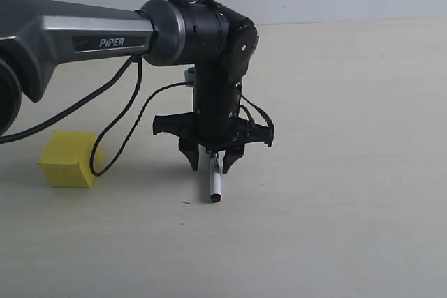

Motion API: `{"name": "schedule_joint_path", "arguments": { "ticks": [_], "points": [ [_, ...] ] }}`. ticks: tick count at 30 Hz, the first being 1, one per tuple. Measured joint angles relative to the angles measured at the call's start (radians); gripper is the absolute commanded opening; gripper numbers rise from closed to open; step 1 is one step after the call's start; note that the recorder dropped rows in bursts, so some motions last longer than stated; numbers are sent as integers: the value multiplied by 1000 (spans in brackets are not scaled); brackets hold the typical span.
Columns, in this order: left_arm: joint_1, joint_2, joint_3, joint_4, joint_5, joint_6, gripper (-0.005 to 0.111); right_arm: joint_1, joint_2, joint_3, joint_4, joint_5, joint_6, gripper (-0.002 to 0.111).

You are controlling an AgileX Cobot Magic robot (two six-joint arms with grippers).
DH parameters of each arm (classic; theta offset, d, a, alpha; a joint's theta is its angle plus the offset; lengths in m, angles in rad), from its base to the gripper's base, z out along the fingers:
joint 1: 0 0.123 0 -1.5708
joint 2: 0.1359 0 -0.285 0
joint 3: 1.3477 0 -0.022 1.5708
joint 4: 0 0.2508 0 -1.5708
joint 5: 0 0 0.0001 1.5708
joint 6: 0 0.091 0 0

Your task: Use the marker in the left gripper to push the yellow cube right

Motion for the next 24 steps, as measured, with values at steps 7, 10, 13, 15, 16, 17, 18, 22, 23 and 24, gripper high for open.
{"name": "schedule_joint_path", "arguments": {
  "ticks": [7, 10, 13, 15, 16, 17, 18, 22, 23, 24],
  "points": [
    [-3, 0, 33, -13, -29, -2, 47, 0, 0, 0, 0, 0, 0, 0],
    [-5, -6, 47, -20, -58, -2, 47, 0, 0, 0, 0, 0, 0, 0],
    [-5, -6, 50, -27, -62, -2, 27, 0, 0, 0, 0, 0, 0, 0],
    [-5, -6, 50, -30, -70, 2, 11, 0, 0, 0, 0, 0, 0, 0],
    [-5, -6, 50, -30, -72, 12, 3, 0, 0, 0, 0, 0, 0, 0],
    [-5, -6, 50, -30, -72, 26, 0, 0, 0, 0, 0, 0, 0, 0],
    [-5, -6, 50, -30, -72, 45, 0, 0, 0, 0, 0, 0, 0, 0],
    [-5, -8, 50, -30, -72, 170, 0, 0, 0, 0, 0, 0, 0, 0],
    [-5, -10, 50, -30, -70, 215, 0, 0, 0, 0, 0, 0, 0, 0],
    [-5, -13, 41, -30, -54, 264, 0, 0, 0, 0, 0, 0, 0, 0]
  ]
}}
